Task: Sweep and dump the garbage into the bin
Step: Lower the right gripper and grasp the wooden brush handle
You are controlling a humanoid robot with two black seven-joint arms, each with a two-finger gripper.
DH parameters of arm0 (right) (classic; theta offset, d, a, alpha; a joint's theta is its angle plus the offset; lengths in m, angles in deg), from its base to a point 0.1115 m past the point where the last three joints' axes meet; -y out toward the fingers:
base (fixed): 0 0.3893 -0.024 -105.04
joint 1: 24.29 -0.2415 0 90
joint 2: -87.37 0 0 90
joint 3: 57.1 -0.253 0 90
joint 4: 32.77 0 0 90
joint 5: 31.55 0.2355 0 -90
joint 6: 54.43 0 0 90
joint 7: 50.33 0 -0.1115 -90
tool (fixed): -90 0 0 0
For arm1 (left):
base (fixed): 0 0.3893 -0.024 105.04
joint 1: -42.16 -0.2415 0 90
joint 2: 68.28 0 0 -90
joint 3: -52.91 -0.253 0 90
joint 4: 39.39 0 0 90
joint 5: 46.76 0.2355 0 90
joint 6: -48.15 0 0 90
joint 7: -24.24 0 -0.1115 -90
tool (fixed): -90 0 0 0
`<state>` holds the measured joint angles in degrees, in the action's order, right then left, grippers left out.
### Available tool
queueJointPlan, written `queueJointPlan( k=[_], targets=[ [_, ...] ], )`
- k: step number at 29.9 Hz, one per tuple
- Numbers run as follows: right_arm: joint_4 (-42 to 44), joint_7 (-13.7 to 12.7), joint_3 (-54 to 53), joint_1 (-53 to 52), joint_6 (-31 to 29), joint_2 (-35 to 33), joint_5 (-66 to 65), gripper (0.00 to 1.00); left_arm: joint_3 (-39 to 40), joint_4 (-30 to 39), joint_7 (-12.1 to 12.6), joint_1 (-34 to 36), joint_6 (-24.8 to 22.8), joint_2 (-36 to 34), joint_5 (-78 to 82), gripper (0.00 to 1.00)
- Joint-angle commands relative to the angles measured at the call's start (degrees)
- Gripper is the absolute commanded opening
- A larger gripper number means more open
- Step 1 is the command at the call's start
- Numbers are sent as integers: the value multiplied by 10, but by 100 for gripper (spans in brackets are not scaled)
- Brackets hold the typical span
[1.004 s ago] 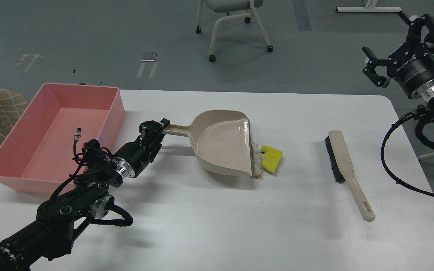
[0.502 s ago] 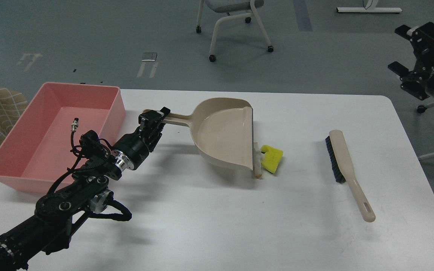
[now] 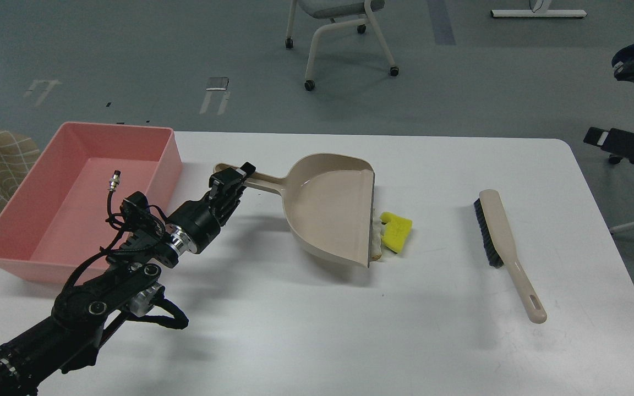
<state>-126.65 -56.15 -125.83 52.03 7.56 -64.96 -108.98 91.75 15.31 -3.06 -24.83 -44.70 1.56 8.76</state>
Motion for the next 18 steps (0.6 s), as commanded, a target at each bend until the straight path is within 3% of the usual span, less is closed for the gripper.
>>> queueJointPlan(
  k=[1, 10, 15, 18],
  targets=[
    [-1, -3, 4, 48, 0, 25, -18, 100, -5, 0, 1, -1, 0, -2, 0, 1],
    [-2, -12, 6, 102, 0, 99, -120, 97, -21, 0, 1, -4, 2, -13, 1, 1],
    [-2, -32, 6, 104, 0, 143, -149, 81, -21, 0, 1, -5, 7, -9, 0, 1],
    [-1, -36, 27, 102, 0, 169, -177, 80, -21, 0, 1, -7, 11, -6, 0, 1]
  ],
)
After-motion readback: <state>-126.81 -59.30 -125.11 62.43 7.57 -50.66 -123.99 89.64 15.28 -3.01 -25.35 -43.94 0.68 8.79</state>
